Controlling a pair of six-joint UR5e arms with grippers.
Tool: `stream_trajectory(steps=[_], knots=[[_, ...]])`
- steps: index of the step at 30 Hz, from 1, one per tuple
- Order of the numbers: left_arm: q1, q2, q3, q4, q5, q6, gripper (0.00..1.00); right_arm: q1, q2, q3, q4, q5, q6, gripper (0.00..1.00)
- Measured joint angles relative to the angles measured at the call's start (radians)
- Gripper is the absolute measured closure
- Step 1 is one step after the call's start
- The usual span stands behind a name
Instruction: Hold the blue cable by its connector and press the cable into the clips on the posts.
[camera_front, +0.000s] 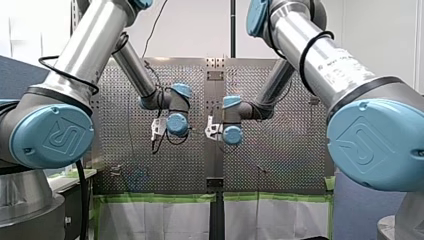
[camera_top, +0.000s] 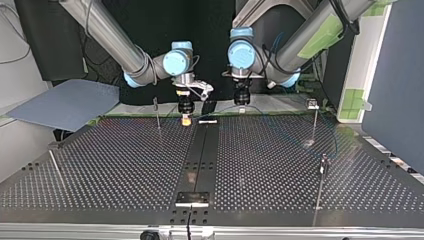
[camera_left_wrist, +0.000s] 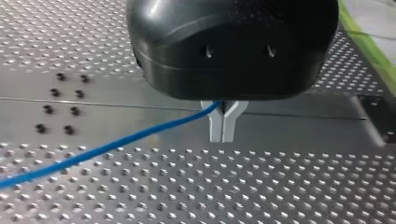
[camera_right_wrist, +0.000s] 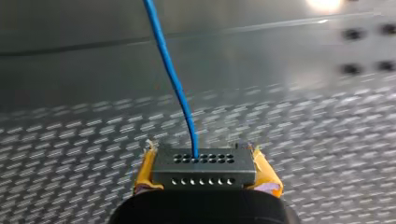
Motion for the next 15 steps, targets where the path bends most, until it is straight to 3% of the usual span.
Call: stream_trajectory(steps=[7, 15], knots=[[0.000, -0.005, -0.060, 0.062, -0.011, 0.049, 1.00, -0.001, 0.061, 0.061, -0.002, 0.008, 0.034, 1.00], [-0.011, -0.037, -0.098, 0.128, -0.004, 0.077, 1.00, -0.010, 0.129, 0.129, -0.010, 0.022, 0.052, 1.00]])
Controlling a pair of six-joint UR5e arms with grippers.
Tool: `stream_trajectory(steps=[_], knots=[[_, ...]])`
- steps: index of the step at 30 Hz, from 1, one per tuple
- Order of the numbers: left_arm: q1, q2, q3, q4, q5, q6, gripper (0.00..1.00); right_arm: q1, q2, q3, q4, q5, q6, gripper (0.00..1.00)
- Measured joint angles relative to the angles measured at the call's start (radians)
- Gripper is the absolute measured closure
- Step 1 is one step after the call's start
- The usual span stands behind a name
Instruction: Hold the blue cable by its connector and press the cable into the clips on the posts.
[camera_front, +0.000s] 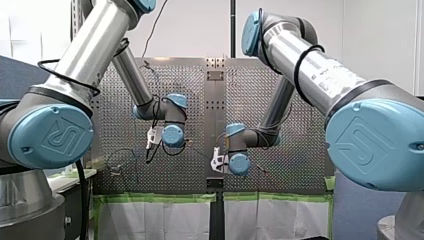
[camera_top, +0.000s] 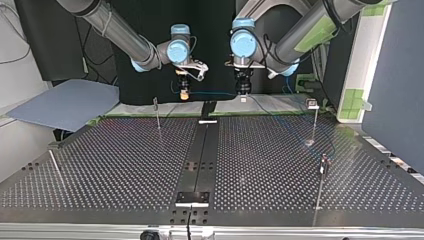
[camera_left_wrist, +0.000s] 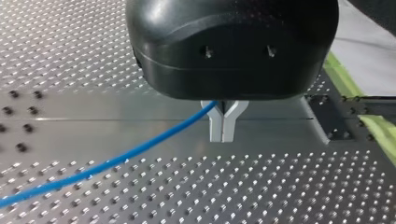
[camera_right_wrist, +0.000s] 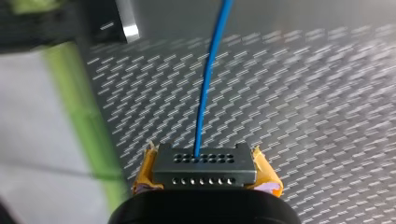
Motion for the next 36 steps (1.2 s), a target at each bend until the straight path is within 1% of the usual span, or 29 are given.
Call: stream_trajectory(steps=[2, 4, 7, 9, 13, 16, 22, 27, 33, 36], knots=[[-0.005, -0.019, -0.001, 0.020, 0.006, 0.001, 1.00, -0.005, 0.016, 0.017, -0.003, 0.002, -0.003, 1.00], [-0.009, -0.038, -0.001, 0.040, 0.013, 0.000, 1.00, -0.010, 0.025, 0.035, -0.009, 0.004, -0.011, 1.00], [-0.016, -0.065, 0.003, 0.067, 0.020, -0.002, 1.00, -0.019, 0.029, 0.059, -0.024, 0.004, -0.023, 1.00], [-0.021, -0.082, 0.009, 0.084, 0.022, -0.003, 1.00, -0.025, 0.030, 0.074, -0.033, 0.004, -0.027, 1.00], [-0.039, -0.123, 0.032, 0.124, 0.024, -0.003, 1.00, -0.041, 0.031, 0.112, -0.061, 0.005, -0.036, 1.00], [-0.052, -0.152, 0.058, 0.150, 0.023, -0.003, 1.00, -0.052, 0.030, 0.137, -0.082, 0.005, -0.039, 1.00], [-0.082, -0.209, 0.112, 0.164, 0.023, -0.003, 1.00, -0.069, 0.029, 0.183, -0.095, 0.008, -0.041, 1.00], [-0.100, -0.248, 0.131, 0.166, 0.015, -0.003, 1.00, -0.083, 0.023, 0.225, -0.096, 0.009, -0.042, 1.00], [-0.131, -0.295, 0.166, 0.157, 0.010, 0.000, 1.00, -0.098, -0.010, 0.272, -0.097, 0.009, -0.042, 1.00], [-0.154, -0.320, 0.191, 0.154, 0.006, -0.005, 1.00, -0.110, -0.035, 0.299, -0.098, 0.007, -0.046, 1.00]])
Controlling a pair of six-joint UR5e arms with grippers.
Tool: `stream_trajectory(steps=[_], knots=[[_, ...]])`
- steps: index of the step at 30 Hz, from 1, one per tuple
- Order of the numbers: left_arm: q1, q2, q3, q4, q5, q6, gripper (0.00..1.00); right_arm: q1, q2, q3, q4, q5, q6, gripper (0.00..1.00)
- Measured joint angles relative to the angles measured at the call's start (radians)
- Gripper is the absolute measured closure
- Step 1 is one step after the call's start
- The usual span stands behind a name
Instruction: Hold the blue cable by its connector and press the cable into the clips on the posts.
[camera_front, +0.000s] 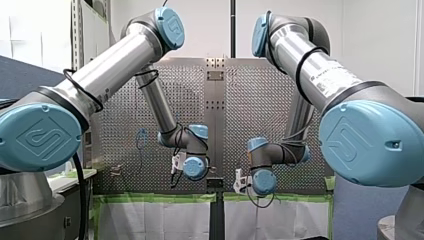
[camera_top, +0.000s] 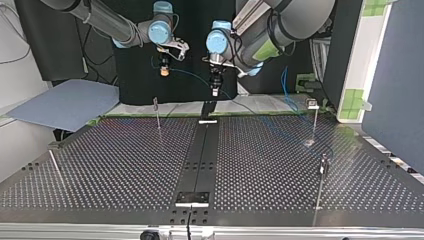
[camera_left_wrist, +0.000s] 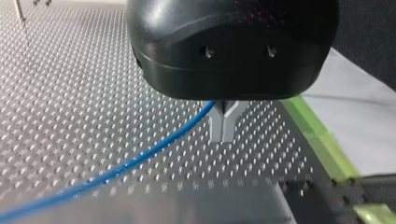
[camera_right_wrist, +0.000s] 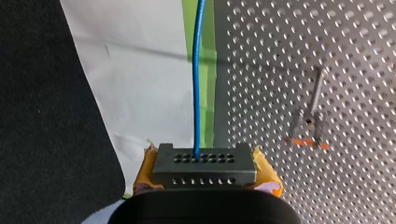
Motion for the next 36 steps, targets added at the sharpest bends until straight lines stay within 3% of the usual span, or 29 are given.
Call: stream_trajectory(steps=[5, 13, 21, 28, 36], knots=[[-0.045, -0.046, 0.046, -0.012, -0.023, -0.016, 1.00, -0.024, -0.033, 0.051, -0.002, -0.003, -0.008, 1.00], [-0.096, -0.113, 0.101, -0.030, -0.033, -0.025, 1.00, -0.074, -0.039, 0.078, -0.025, -0.025, -0.030, 1.00], [-0.113, -0.175, 0.150, -0.069, -0.032, -0.014, 1.00, -0.139, -0.040, 0.080, -0.068, -0.071, -0.054, 1.00], [-0.141, -0.241, 0.215, -0.134, -0.038, -0.037, 1.00, -0.194, -0.040, 0.078, -0.110, -0.102, -0.073, 1.00], [-0.163, -0.286, 0.285, -0.191, -0.084, -0.061, 1.00, -0.249, -0.040, 0.057, -0.121, -0.150, -0.101, 1.00]])
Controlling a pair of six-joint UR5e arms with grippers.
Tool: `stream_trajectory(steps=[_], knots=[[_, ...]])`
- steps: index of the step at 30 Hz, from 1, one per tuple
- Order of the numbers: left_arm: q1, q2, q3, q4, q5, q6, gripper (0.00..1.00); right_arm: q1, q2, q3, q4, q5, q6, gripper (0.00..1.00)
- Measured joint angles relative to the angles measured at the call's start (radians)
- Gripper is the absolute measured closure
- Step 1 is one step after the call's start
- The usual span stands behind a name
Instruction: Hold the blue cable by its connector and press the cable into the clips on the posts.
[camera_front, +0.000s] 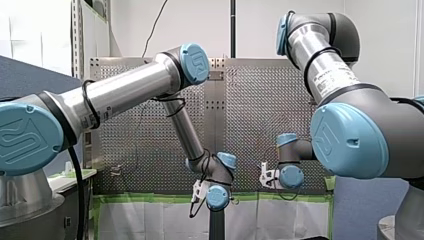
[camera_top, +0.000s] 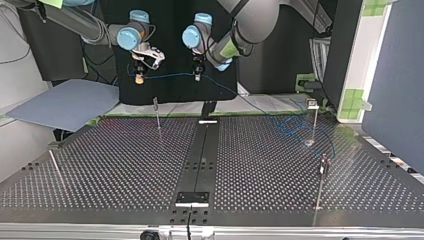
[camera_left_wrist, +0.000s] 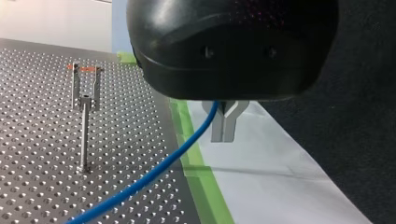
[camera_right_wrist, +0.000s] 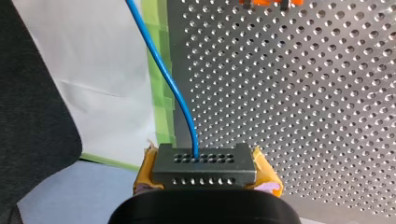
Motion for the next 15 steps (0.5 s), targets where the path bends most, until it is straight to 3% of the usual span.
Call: stream_trajectory(steps=[7, 15], knots=[[-0.014, -0.002, 0.060, -0.024, -0.046, -0.017, 1.00, -0.038, 0.000, -0.013, 0.001, -0.064, -0.036, 1.00], [-0.016, -0.002, 0.124, -0.029, -0.069, -0.057, 1.00, -0.080, 0.001, -0.025, 0.005, -0.126, -0.031, 1.00]])
